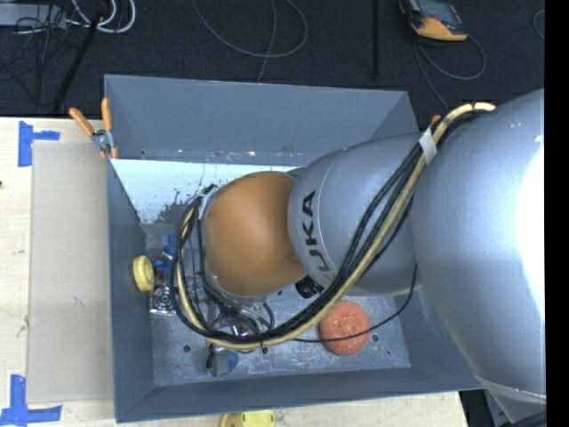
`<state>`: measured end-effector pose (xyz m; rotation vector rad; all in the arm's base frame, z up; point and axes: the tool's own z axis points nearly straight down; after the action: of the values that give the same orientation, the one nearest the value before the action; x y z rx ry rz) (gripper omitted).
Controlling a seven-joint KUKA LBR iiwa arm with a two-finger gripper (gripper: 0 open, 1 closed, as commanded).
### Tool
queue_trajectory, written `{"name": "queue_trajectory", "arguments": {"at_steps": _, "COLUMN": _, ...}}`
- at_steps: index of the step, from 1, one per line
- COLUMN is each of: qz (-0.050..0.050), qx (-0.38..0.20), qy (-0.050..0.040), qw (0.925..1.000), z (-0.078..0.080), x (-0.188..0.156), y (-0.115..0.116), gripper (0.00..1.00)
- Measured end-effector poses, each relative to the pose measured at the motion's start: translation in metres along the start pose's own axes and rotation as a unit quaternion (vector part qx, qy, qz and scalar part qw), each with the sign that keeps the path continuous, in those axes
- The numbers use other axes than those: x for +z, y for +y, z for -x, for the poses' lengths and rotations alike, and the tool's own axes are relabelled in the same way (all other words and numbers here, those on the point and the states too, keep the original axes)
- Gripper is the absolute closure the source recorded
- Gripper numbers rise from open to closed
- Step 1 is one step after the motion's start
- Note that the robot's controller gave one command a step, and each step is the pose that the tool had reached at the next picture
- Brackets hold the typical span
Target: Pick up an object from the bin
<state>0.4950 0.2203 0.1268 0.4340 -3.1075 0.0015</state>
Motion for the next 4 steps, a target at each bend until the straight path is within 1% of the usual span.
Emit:
{"name": "queue_trajectory", "arguments": {"at_steps": 1, "qz": 0.000, "qx": -0.216, "qy": -0.0023, "qw": 0.9765, "z": -0.018, "x": 0.011, "y": -0.024, "gripper": 0.00}}
{"name": "queue_trajectory", "arguments": {"at_steps": 2, "qz": 0.000, "qx": -0.132, "qy": -0.0012, "qw": 0.9913, "z": -0.022, "x": 0.036, "y": -0.037, "gripper": 0.00}}
{"name": "queue_trajectory", "arguments": {"at_steps": 3, "qz": -0.001, "qx": -0.299, "qy": -0.0079, "qw": 0.9541, "z": -0.031, "x": 0.052, "y": -0.033, "gripper": 1.00}}
{"name": "queue_trajectory", "arguments": {"at_steps": 4, "qz": -0.001, "qx": -0.307, "qy": -0.0095, "qw": 0.9517, "z": -0.032, "x": 0.054, "y": -0.033, "gripper": 1.00}}
